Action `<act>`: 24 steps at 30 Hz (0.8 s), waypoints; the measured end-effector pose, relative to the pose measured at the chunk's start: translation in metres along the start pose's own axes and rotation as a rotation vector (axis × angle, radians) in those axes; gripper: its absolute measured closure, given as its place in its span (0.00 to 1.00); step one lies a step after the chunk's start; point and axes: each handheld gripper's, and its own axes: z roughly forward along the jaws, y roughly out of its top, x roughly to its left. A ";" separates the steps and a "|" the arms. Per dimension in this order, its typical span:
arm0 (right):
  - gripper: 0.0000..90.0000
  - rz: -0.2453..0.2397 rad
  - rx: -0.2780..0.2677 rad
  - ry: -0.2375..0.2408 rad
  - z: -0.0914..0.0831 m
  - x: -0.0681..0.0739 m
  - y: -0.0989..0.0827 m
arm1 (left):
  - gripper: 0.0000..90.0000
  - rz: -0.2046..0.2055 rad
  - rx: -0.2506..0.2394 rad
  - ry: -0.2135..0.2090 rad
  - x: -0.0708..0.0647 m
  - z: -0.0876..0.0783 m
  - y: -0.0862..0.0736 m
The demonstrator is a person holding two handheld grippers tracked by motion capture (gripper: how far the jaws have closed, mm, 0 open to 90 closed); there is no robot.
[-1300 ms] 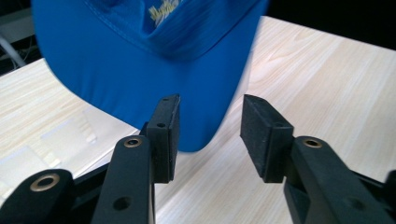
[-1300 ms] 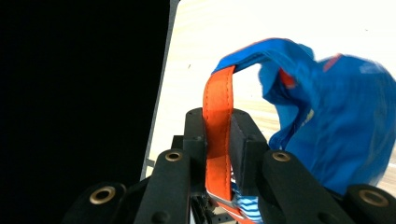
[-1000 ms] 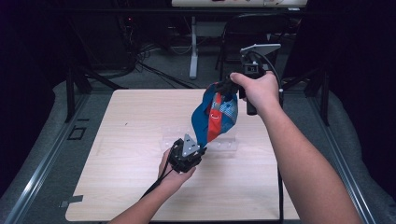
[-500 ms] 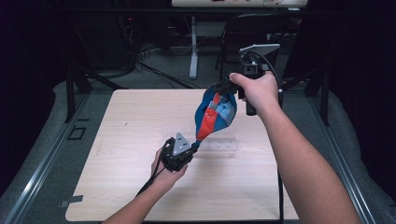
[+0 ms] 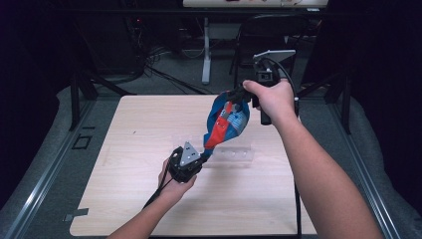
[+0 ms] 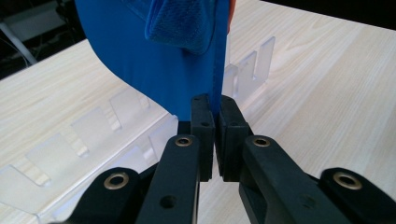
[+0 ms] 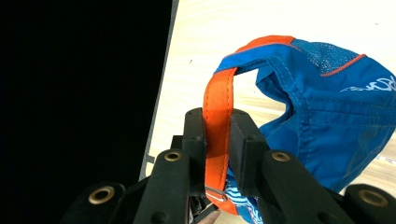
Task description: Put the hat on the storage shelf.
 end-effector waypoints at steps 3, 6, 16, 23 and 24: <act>0.87 -0.009 -0.003 0.003 -0.002 0.001 0.000 | 0.97 -0.006 0.001 -0.005 0.001 0.001 0.002; 0.87 -0.003 -0.007 0.008 -0.003 0.001 0.001 | 0.97 -0.008 0.001 -0.005 0.002 0.002 0.003; 0.87 0.004 0.010 -0.006 0.007 -0.005 0.001 | 0.97 -0.028 0.025 -0.011 0.005 0.008 -0.004; 0.87 0.007 0.024 -0.012 0.011 -0.010 0.001 | 0.97 -0.041 0.026 -0.016 0.007 0.008 -0.010; 0.87 0.012 0.025 -0.011 0.013 -0.010 0.001 | 0.97 -0.043 0.026 -0.014 0.007 0.008 -0.011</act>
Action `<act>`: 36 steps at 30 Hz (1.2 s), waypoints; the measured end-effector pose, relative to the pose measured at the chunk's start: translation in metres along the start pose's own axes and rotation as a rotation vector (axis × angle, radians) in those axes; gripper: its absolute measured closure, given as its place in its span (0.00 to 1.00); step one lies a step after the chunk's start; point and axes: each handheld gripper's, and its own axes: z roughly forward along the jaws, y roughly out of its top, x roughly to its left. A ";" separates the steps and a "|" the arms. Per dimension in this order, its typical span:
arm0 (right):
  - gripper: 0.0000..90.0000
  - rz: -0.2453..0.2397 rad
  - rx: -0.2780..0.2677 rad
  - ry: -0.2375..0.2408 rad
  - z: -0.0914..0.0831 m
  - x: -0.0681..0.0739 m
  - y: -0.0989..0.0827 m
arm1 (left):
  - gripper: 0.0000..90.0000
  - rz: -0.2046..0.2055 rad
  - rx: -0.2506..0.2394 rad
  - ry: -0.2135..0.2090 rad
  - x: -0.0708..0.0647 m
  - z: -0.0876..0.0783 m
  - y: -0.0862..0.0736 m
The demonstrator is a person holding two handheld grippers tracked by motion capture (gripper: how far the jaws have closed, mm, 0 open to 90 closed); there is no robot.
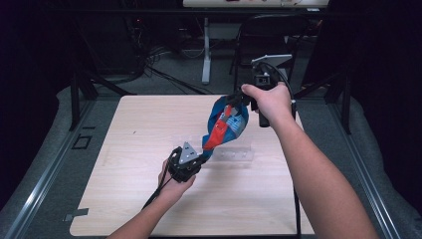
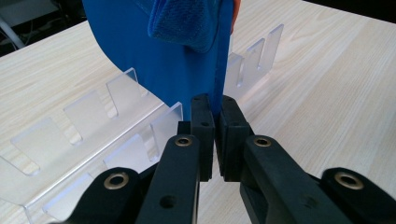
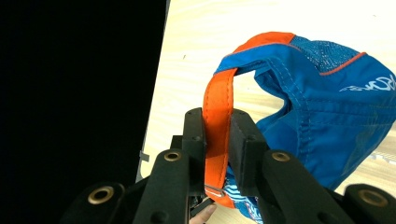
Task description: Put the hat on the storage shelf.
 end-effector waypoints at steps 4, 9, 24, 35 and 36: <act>0.87 0.001 0.001 0.000 0.003 -0.003 0.000 | 0.97 -0.004 0.006 0.000 0.000 0.001 -0.002; 0.87 0.009 0.005 0.001 0.005 -0.007 0.000 | 0.97 -0.008 0.010 0.002 0.000 0.002 -0.005; 0.85 0.014 0.033 -0.016 0.012 -0.025 0.003 | 0.97 -0.051 -0.001 -0.006 0.002 0.004 -0.012; 0.77 0.013 -0.003 -0.064 -0.002 -0.034 -0.003 | 0.80 -0.057 0.016 0.013 0.003 -0.004 -0.016; 0.77 0.010 -0.004 -0.068 -0.003 -0.035 -0.004 | 0.79 -0.058 0.016 0.014 0.004 -0.005 -0.016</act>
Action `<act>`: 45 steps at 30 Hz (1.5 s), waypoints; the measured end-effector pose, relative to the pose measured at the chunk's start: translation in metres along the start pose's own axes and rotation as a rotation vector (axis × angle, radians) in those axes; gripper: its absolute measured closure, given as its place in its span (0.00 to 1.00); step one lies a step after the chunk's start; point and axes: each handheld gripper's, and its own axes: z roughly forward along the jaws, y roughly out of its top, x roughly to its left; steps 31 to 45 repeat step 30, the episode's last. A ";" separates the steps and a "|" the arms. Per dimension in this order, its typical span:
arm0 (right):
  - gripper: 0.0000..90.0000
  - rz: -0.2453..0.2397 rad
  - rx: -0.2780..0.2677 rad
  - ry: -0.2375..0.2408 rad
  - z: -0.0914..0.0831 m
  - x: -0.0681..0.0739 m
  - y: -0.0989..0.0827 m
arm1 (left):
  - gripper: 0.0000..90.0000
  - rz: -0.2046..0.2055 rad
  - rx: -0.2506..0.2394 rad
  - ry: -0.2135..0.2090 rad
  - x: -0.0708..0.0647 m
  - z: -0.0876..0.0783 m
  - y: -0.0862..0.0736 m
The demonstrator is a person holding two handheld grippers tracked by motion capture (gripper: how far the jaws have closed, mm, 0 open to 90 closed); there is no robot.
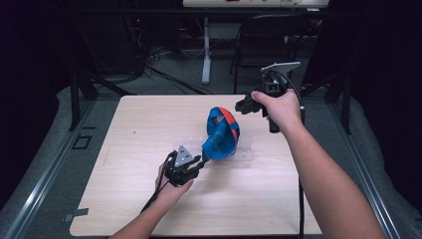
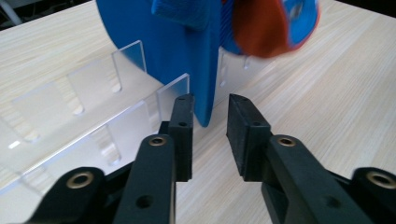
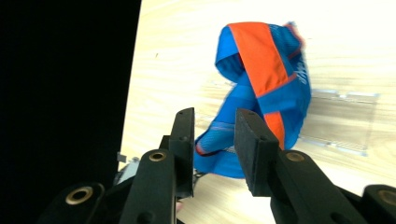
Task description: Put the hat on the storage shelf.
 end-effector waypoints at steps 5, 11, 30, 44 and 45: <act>0.74 -0.008 -0.004 -0.039 -0.005 -0.005 -0.005 | 0.72 -0.015 0.001 0.004 0.006 -0.006 -0.001; 0.70 -0.031 -0.012 -0.089 -0.006 -0.017 -0.017 | 0.66 -0.028 0.015 0.005 0.011 -0.013 -0.006; 0.57 -0.173 -0.067 -0.231 0.014 -0.086 -0.094 | 0.56 -0.072 0.009 0.030 0.024 -0.024 -0.026; 0.57 -0.173 -0.067 -0.231 0.014 -0.086 -0.094 | 0.56 -0.072 0.009 0.030 0.024 -0.024 -0.026; 0.57 -0.173 -0.067 -0.231 0.014 -0.086 -0.094 | 0.56 -0.072 0.009 0.030 0.024 -0.024 -0.026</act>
